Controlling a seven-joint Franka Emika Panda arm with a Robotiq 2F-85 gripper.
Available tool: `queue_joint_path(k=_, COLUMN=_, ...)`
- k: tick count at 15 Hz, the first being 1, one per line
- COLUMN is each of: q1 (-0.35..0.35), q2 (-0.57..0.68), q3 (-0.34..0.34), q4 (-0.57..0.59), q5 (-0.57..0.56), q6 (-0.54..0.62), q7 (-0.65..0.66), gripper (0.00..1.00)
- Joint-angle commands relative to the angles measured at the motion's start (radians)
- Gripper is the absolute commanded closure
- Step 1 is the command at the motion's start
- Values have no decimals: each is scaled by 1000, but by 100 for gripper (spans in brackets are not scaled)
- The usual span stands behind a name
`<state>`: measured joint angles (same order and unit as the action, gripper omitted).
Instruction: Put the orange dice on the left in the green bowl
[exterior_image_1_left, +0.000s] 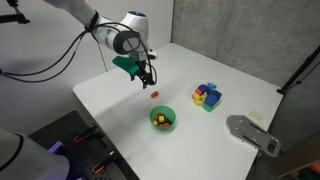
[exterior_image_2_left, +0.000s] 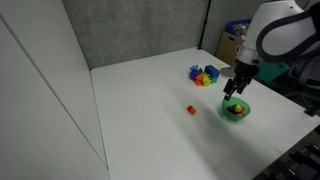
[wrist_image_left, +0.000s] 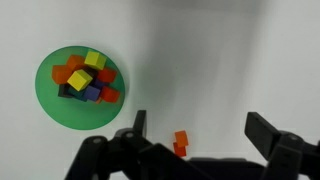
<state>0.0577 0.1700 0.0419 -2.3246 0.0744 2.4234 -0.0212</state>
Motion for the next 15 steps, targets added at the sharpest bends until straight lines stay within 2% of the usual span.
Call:
queue_joint_path(k=1, q1=8, q2=128, q3=7, q4=97, q5=-14, q6=16, q7=42, gripper=0)
queue_joint_path(k=15, q1=96, q2=555, q3=-44, q4=399, q5=-92, q6=137, q7=159, gripper=0)
